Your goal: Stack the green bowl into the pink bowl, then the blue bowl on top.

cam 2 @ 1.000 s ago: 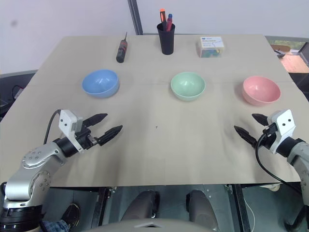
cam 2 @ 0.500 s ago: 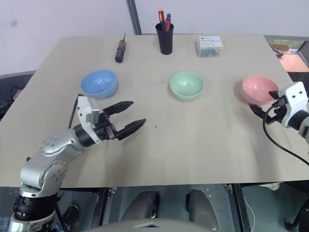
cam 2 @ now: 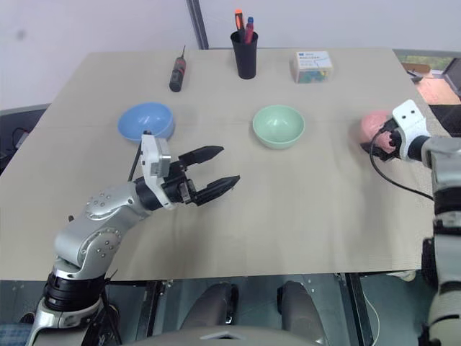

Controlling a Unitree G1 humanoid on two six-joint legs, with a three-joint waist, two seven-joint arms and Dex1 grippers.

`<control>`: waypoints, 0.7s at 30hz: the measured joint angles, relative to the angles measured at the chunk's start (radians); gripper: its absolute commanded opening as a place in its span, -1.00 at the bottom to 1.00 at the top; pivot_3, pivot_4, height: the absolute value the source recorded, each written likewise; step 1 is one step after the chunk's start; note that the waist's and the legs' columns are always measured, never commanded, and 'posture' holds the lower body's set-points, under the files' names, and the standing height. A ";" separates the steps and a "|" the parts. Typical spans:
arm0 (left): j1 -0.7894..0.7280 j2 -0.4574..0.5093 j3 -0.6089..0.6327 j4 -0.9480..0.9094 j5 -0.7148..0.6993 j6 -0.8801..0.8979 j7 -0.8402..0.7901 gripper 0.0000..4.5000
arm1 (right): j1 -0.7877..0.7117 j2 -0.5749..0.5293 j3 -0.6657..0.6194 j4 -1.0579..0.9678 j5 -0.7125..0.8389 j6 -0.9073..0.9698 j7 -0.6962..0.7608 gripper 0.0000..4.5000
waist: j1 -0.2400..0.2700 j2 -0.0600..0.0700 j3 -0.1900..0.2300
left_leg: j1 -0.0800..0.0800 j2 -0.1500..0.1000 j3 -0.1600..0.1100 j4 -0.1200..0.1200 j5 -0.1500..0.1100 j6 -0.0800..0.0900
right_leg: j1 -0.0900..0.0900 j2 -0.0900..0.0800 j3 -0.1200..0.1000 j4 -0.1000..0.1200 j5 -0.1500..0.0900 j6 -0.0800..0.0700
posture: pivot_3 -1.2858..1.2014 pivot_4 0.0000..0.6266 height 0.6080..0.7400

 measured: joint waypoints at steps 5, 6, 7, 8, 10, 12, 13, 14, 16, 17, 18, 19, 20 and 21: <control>0.000 -0.003 -0.007 0.000 0.000 0.002 0.007 1.00 | -0.062 0.005 0.058 0.182 -0.085 -0.062 0.018 0.40 | -0.001 0.000 0.000 | -0.001 0.000 0.000 0.000 0.000 0.000 | 0.000 0.000 -0.001 0.000 0.000 0.000 | 0.03 -0.52 1.00; 0.000 -0.005 -0.008 0.000 0.000 0.002 0.012 1.00 | -0.066 0.008 0.063 0.208 -0.095 -0.075 0.018 0.20 | -0.002 0.000 0.000 | 0.000 0.000 0.000 0.000 0.000 0.000 | 0.000 0.000 0.000 0.000 0.000 0.000 | 0.03 -0.52 1.00; 0.001 -0.006 -0.008 0.000 0.000 0.002 0.016 1.00 | -0.072 0.012 0.064 0.225 -0.100 -0.089 0.019 0.01 | -0.004 0.000 0.000 | 0.000 0.000 0.000 0.000 0.000 0.000 | 0.000 0.000 0.000 0.001 0.000 0.000 | 0.03 -0.52 1.00; 0.001 -0.007 -0.009 -0.001 0.000 0.002 0.021 1.00 | -0.081 0.014 0.066 0.237 -0.109 -0.102 0.020 -0.19 | -0.005 0.000 0.000 | 0.000 0.000 0.000 0.001 0.000 0.000 | 0.000 0.000 0.000 0.001 0.000 0.000 | 0.03 -0.52 1.00; 0.002 -0.011 -0.009 -0.001 0.001 0.002 0.024 1.00 | -0.090 0.015 0.066 0.253 -0.121 -0.119 0.022 -0.60 | -0.005 0.000 0.000 | 0.000 0.000 0.000 0.001 0.000 0.000 | 0.000 0.000 0.000 0.002 0.000 0.000 | 0.03 -0.52 1.00; 0.003 -0.013 -0.009 -0.001 0.003 0.002 0.033 1.00 | -0.107 0.014 0.064 0.254 -0.124 -0.144 0.018 -0.95 | -0.007 0.000 0.000 | 0.001 0.000 0.000 0.002 0.000 0.000 | 0.000 0.000 0.001 0.003 0.000 0.000 | 0.03 -0.52 1.00; 0.003 -0.014 -0.009 -0.001 0.005 0.002 0.037 1.00 | -0.125 0.011 0.064 0.253 -0.127 -0.149 0.021 -0.99 | -0.008 0.000 0.000 | 0.002 0.000 0.000 0.002 0.000 0.000 | 0.001 0.000 0.002 0.003 0.000 0.000 | 0.03 -0.52 1.00; 0.003 -0.014 -0.009 -0.001 0.008 0.002 0.040 1.00 | -0.127 0.012 0.064 0.254 -0.129 -0.154 0.024 -0.99 | -0.008 -0.001 -0.001 | 0.002 0.000 0.000 0.002 0.000 0.000 | 0.002 0.000 0.001 0.003 0.000 0.000 | 0.03 -0.52 1.00; 0.007 -0.014 -0.009 -0.001 0.011 0.002 0.042 1.00 | -0.124 0.023 0.065 0.258 -0.135 -0.160 0.027 -0.99 | -0.007 0.000 0.000 | 0.002 0.000 0.000 0.002 0.000 0.000 | 0.001 0.000 0.001 0.003 0.000 0.000 | 0.03 -0.52 1.00; 0.008 -0.013 -0.009 -0.001 0.014 0.002 0.041 1.00 | -0.125 0.023 0.065 0.257 -0.139 -0.166 0.029 -0.99 | -0.007 -0.001 0.000 | 0.002 0.000 0.000 0.002 0.000 0.000 | 0.001 0.000 0.001 0.004 0.000 0.000 | 0.03 -0.52 1.00; 0.008 -0.013 -0.009 -0.001 0.020 0.001 0.041 1.00 | -0.125 0.023 0.070 0.253 -0.148 -0.171 0.041 -0.99 | -0.008 -0.001 0.000 | 0.002 0.000 0.000 0.002 0.000 0.000 | 0.001 0.000 0.001 0.004 0.000 0.000 | 0.03 -0.52 1.00; 0.009 -0.012 -0.009 -0.001 0.022 0.001 0.041 1.00 | -0.125 0.023 0.075 0.249 -0.152 -0.177 0.047 -0.99 | -0.009 -0.001 0.000 | 0.002 0.000 0.000 0.002 0.000 0.000 | 0.001 0.000 0.002 0.004 0.000 0.000 | 0.03 -0.52 1.00; 0.009 -0.010 -0.009 -0.001 0.028 0.000 0.041 1.00 | -0.124 0.022 0.085 0.234 -0.157 -0.181 0.065 -0.99 | -0.010 -0.001 0.000 | 0.003 0.000 -0.001 0.002 0.000 0.000 | 0.001 0.000 0.003 0.004 0.000 0.000 | 0.03 -0.52 1.00; 0.010 -0.010 -0.008 -0.001 0.028 0.000 0.041 1.00 | -0.114 0.022 0.092 0.196 -0.160 -0.181 0.093 -0.99 | -0.010 0.000 0.000 | 0.002 0.000 -0.001 0.002 0.000 0.000 | 0.001 0.000 0.003 0.004 0.000 0.000 | 0.03 -0.52 1.00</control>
